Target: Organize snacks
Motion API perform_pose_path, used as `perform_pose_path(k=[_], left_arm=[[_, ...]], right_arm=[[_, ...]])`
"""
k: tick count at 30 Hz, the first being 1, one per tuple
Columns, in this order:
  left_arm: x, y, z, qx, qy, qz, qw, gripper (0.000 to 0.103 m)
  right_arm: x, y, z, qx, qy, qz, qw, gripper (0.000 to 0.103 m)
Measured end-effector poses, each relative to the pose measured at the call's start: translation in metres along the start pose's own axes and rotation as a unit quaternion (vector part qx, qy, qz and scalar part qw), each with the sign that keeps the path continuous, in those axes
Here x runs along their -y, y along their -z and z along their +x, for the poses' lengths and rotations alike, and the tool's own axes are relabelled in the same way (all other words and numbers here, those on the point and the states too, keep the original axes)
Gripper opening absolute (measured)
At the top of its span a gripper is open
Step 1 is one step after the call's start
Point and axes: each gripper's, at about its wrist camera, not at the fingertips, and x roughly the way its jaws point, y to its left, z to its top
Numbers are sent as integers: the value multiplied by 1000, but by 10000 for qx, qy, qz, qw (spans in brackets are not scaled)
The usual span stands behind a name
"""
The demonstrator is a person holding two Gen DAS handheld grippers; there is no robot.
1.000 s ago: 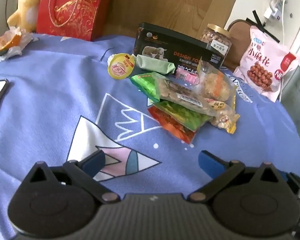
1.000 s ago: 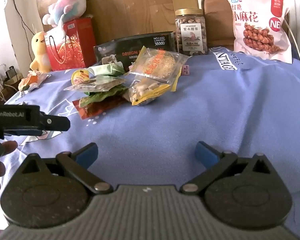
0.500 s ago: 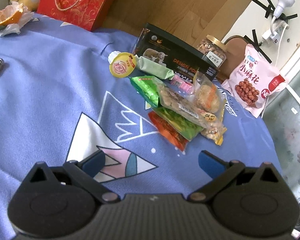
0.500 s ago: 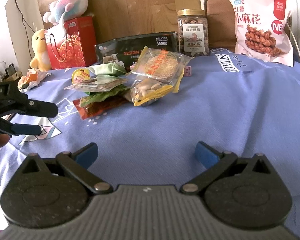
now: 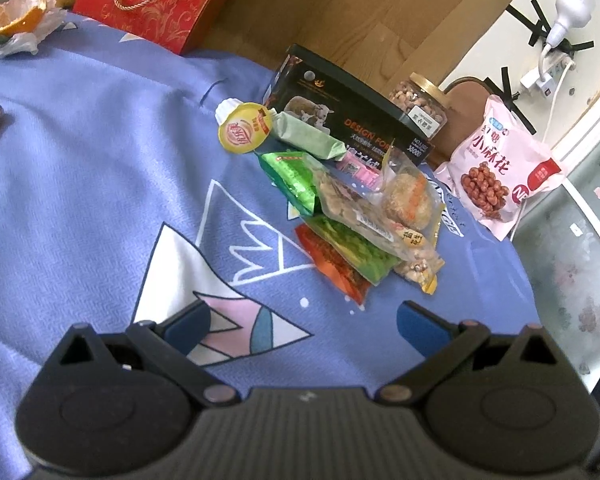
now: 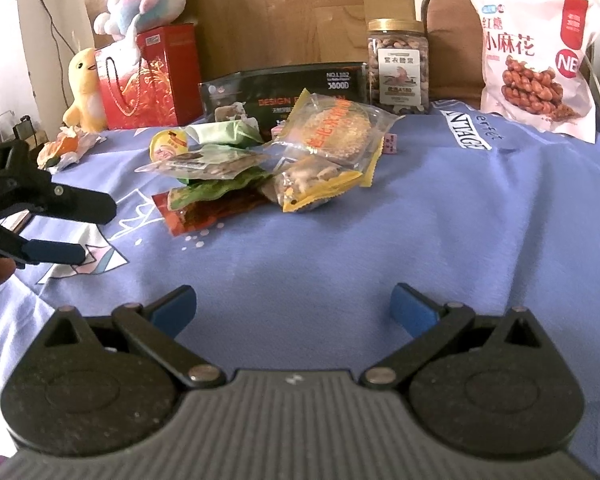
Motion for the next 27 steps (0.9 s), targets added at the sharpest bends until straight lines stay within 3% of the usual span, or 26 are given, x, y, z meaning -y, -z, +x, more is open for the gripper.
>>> perform_pose_path(k=[3, 10, 13, 16, 20, 24, 27], left_arm=[[3, 1, 1, -33, -32, 192, 9998, 103], [19, 22, 1, 51, -251, 1408, 9897, 103], [15, 17, -8, 103, -224, 1409, 9897, 103], [19, -1, -26, 602, -332, 1703, 9830, 102], [23, -43, -36, 871, 162, 1606, 9830, 101], [28, -75, -2, 338, 372, 1397, 9889, 78], [25, -83, 30, -190, 376, 1190, 9920, 56]], right_arm=[[0, -1, 1, -18, -25, -14, 10000, 103], [3, -13, 4, 46, -337, 30, 9994, 103], [5, -22, 8, 67, -500, -12, 9987, 103], [10, -38, 12, 34, -937, 53, 9956, 85], [17, -66, 19, -25, -1722, 363, 9844, 66], [23, -95, 43, -242, -1870, 672, 9798, 58], [26, -101, 69, -767, -1937, 816, 9747, 52]])
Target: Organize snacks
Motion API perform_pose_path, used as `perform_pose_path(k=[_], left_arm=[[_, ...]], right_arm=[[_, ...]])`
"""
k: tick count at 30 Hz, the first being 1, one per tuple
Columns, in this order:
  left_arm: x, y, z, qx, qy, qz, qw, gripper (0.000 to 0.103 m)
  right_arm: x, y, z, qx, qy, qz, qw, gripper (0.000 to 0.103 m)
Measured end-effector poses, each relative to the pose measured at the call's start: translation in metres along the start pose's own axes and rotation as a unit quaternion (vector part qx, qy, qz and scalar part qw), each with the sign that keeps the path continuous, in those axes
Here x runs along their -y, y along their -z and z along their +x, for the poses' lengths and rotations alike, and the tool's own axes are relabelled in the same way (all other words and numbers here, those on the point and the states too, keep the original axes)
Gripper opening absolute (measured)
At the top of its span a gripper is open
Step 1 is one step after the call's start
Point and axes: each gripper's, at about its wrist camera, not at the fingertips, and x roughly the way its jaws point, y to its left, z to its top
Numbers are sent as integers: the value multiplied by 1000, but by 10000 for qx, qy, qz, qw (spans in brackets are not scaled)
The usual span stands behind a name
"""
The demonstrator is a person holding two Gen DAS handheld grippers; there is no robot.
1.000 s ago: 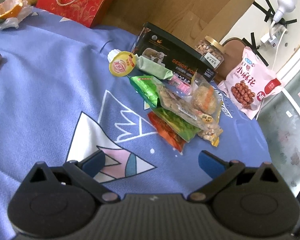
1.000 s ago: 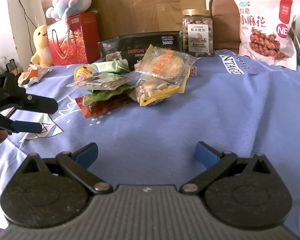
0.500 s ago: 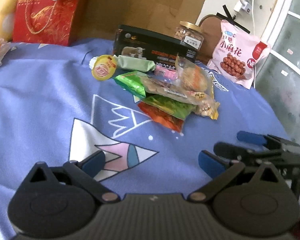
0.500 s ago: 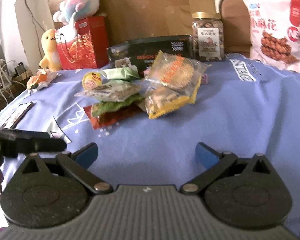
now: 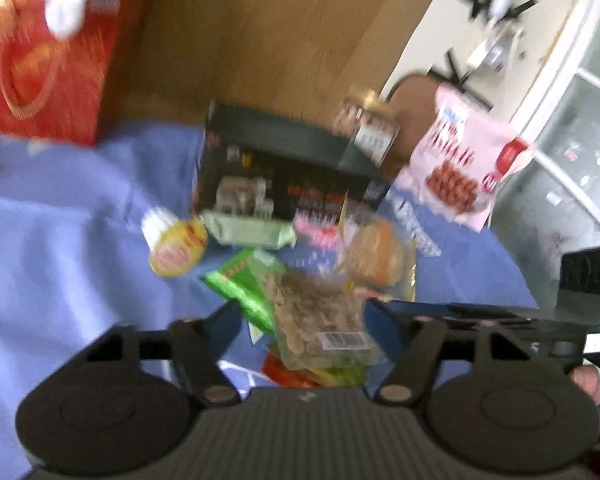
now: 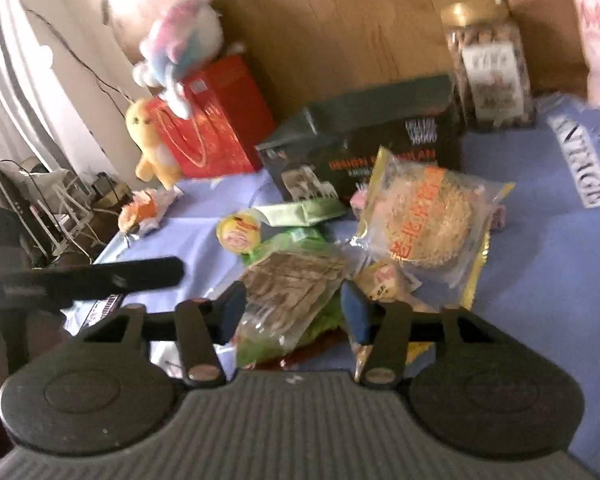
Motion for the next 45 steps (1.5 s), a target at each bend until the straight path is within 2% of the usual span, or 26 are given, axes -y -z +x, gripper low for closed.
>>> perform_pose_path(k=[2, 3, 4, 5, 6, 7, 9, 10, 12, 14, 18, 22, 26, 28, 32, 34, 36, 38, 41, 45], left_arm=[[-6, 4, 15, -267, 82, -162, 9995, 48], [-7, 7, 20, -352, 34, -201, 9992, 37], [-9, 11, 25, -443, 36, -219, 9988, 35], [-11, 15, 27, -427, 81, -285, 9987, 34], [-12, 18, 25, -385, 151, -336, 9986, 28], [-11, 18, 23, -359, 210, -365, 9985, 26], [-6, 18, 17, -244, 180, -276, 9992, 24], [-3, 16, 15, -174, 157, -206, 9995, 24], [4, 12, 6, -22, 262, -111, 9996, 24], [9, 5, -2, 149, 344, -14, 9993, 24], [18, -29, 1, 432, 290, 171, 9985, 24], [18, -75, 28, 627, 118, 239, 9977, 26], [7, -112, 68, 531, 27, -48, 9986, 27], [5, -121, 85, 479, -79, -87, 9988, 29], [1, -122, 107, 396, -198, -111, 9990, 31], [0, -122, 111, 435, -297, -139, 9985, 36], [2, -121, 112, 510, -459, -98, 9976, 37], [4, -121, 109, 573, -573, -54, 9967, 40], [10, -111, 94, 720, -539, 43, 9959, 41], [27, -86, 69, 941, -517, 348, 9936, 43]], right_arm=[[6, 2, 13, -247, -92, 120, 9996, 52], [6, 3, 14, -216, -149, 105, 9996, 52], [3, 4, 14, -175, -155, -3, 9997, 51], [-1, 6, 12, -117, -102, -134, 9998, 47], [-6, 10, 11, 8, -36, -308, 9995, 45], [-8, 12, 10, 98, -1, -439, 9990, 44], [-9, 14, 8, 215, -2, -574, 9981, 42], [-6, 13, 6, 275, -2, -586, 9979, 35], [-3, 8, -4, 520, -71, -561, 9970, 33], [-1, -1, -12, 806, -116, -605, 9948, 27], [-4, -29, -9, 1182, -83, -698, 9905, 27], [3, -66, 6, 1461, 173, -725, 9865, 27], [17, -100, 32, 1472, 493, -593, 9861, 28], [25, -110, 44, 1407, 608, -516, 9868, 29], [37, -116, 60, 1251, 768, -378, 9884, 33], [42, -114, 63, 1248, 798, -259, 9886, 34], [41, -112, 60, 1346, 965, -326, 9856, 42], [42, -109, 52, 1478, 952, -250, 9841, 51], [45, -100, 27, 1669, 839, -108, 9823, 51], [51, -69, -8, 1801, 992, 118, 9786, 52]])
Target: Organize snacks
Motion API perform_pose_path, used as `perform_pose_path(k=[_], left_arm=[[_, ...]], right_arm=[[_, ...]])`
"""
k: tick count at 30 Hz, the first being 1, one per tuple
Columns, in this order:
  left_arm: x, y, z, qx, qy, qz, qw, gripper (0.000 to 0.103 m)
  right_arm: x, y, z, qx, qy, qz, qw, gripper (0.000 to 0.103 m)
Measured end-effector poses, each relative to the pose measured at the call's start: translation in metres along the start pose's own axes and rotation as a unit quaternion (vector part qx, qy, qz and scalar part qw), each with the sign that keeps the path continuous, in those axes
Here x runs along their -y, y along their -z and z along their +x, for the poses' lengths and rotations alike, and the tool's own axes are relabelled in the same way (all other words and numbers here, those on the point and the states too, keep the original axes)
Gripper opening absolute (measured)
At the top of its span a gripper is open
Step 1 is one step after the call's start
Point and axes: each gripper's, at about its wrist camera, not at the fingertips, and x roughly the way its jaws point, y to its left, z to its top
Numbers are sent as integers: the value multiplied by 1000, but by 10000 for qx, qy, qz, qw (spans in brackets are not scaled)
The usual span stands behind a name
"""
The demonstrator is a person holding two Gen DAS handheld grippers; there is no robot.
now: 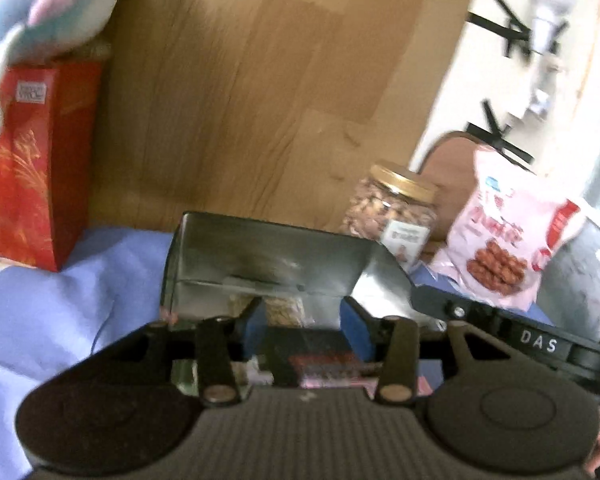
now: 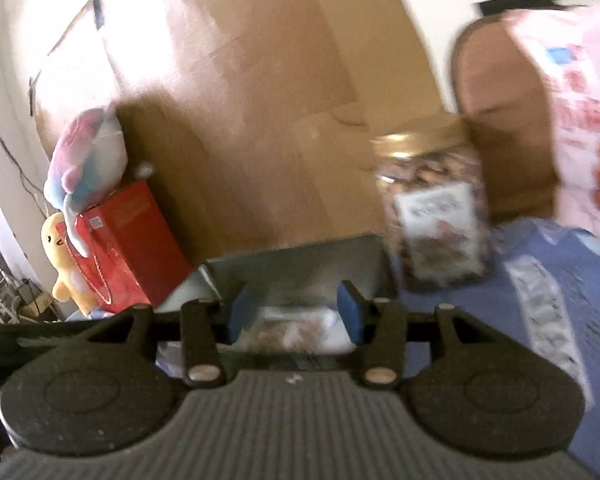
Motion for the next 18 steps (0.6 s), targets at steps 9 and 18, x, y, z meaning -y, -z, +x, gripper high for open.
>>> perform_pose_path(k=[9, 18], left_arm=[[46, 31, 7, -586, 451, 377, 9965, 43], [57, 48, 34, -1156, 436, 172, 9922, 50]], right_arm=[[38, 43, -36, -582, 624, 229, 9961, 52], [48, 52, -29, -779, 316, 274, 9961, 63]])
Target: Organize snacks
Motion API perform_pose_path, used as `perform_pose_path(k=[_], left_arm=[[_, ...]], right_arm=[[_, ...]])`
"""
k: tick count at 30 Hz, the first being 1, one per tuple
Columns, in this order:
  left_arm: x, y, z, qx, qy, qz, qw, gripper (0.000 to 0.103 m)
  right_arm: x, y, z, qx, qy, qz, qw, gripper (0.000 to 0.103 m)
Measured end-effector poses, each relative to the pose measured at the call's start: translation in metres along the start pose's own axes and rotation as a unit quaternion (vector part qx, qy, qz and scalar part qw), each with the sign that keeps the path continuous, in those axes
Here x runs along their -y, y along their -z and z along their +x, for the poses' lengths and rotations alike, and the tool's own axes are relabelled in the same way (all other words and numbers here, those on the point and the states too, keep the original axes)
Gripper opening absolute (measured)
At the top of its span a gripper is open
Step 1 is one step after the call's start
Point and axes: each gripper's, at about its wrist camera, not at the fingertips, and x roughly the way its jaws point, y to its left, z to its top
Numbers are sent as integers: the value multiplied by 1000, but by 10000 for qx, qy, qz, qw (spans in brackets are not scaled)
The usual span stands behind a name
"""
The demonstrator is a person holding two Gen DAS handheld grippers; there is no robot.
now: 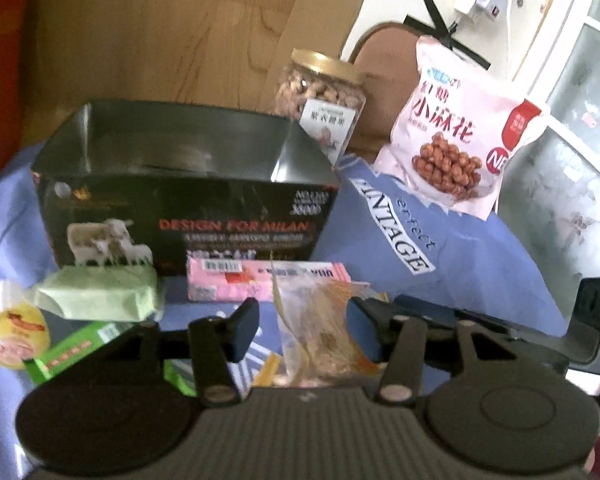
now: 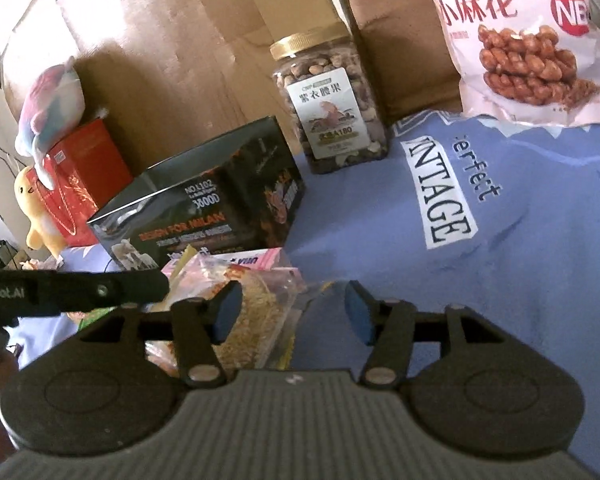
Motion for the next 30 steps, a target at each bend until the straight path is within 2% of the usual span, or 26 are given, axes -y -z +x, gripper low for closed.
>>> perform_pose_path(k=[5, 12, 18, 22, 27, 30], left_arm=[[8, 7, 15, -219, -96, 59, 9997, 50], [6, 6, 17, -292, -57, -68, 9995, 47], [4, 7, 18, -298, -53, -172, 9994, 49], [-2, 7, 19, -338, 18, -343, 9988, 51], [-8, 9, 19, -350, 173, -505, 9980, 49], [-11, 9, 19, -346, 297, -558, 9974, 45]], right_arm=[[1, 0, -1, 10, -42, -40, 10000, 64], [2, 0, -4, 4, -74, -2, 10000, 65], [4, 1, -7, 28, -45, 14, 10000, 67], [7, 3, -17, 119, 108, -3, 9999, 80], [9, 10, -23, 57, -36, -193, 9998, 82], [-3, 14, -20, -113, -415, -509, 9978, 78]])
